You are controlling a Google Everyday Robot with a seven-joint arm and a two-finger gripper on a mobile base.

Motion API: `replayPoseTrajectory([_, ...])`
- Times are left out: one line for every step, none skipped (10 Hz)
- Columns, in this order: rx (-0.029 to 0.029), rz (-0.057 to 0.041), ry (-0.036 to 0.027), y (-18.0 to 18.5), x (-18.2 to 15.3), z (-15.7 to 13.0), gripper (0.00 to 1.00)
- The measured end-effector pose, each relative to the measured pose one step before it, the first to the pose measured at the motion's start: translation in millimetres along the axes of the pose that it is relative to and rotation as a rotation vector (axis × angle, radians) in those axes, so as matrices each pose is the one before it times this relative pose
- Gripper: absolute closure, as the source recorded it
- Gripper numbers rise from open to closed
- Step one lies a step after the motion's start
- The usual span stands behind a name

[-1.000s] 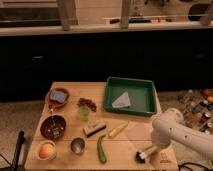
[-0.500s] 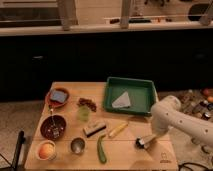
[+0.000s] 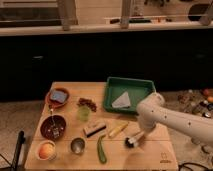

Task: Wipe table surface with brush

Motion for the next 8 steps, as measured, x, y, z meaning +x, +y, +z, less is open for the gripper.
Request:
replayPoseTrajectory([-0.00032,-0.03018,-0.00195,3.27,-11.59,0.36,1.00])
replayPoseTrajectory([0.00270,-0.02693,-0.00378,7.47,-11.52,1.45,1.00])
replayPoseTrajectory([-0.00584,-0.01366,-0.00401,9.92,-6.26,1.84,1.00])
replayPoseTrajectory([-0.00715,-0.00946,-0.00459,14.67,-5.86,3.20,1.00])
replayPoseTrajectory([-0.00260,0.00447,-0.00620,15.01,-0.01,3.32,1.00])
replayPoseTrajectory([-0.00427,0.00919,-0.00040,9.96,6.11,1.63,1.00])
replayPoseTrajectory([-0.00615,0.02277,-0.00147,13.70,11.82,1.85,1.00])
replayPoseTrajectory([-0.00334,0.02200,0.00095,8.35,9.53,1.02,1.00])
